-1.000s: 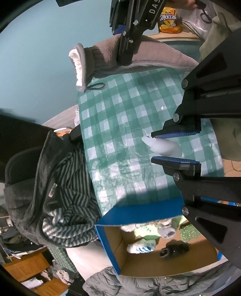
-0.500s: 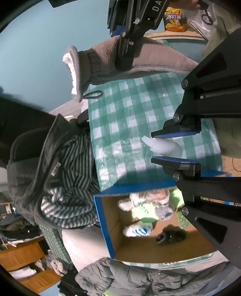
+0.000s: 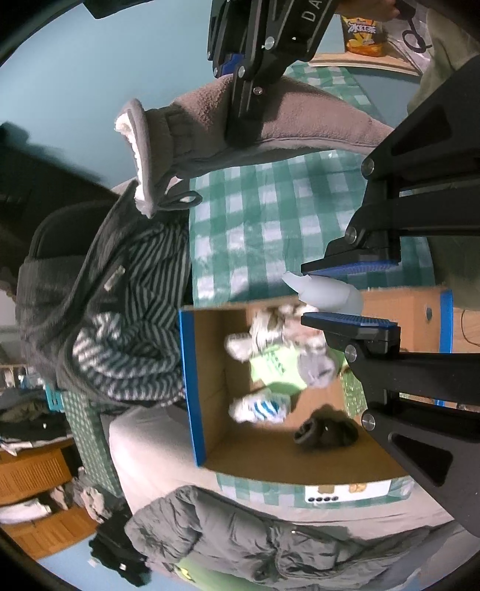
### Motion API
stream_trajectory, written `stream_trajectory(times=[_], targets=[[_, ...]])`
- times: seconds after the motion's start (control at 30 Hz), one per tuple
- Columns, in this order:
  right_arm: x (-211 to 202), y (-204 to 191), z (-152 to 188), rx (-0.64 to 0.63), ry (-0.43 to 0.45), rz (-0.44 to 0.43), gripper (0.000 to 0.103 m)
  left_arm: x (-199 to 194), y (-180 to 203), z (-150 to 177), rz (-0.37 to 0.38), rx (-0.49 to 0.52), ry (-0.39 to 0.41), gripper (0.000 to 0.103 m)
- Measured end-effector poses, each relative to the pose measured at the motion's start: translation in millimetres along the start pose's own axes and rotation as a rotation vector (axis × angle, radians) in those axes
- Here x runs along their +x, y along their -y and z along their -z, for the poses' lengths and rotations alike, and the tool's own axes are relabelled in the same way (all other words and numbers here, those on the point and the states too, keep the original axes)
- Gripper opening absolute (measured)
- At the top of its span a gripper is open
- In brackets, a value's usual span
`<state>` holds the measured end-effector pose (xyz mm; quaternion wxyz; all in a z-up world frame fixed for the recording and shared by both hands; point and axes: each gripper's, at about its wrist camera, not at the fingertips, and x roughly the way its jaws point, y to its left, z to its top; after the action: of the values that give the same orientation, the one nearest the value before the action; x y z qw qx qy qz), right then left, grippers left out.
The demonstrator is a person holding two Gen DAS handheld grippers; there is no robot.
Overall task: Organize soft objects
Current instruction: 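Carry the slipper and small white item over the cardboard box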
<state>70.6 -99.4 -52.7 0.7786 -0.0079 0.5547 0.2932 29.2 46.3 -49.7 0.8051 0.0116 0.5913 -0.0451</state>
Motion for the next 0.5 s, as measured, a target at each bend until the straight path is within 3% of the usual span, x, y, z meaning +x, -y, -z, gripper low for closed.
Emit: stream_trajectory(times=[0.5], targets=[[34,-47,-38,-0.062,-0.023,-0.057,0.016,-1,-69,6,-0.050,-0.105,-0.001,0.019]])
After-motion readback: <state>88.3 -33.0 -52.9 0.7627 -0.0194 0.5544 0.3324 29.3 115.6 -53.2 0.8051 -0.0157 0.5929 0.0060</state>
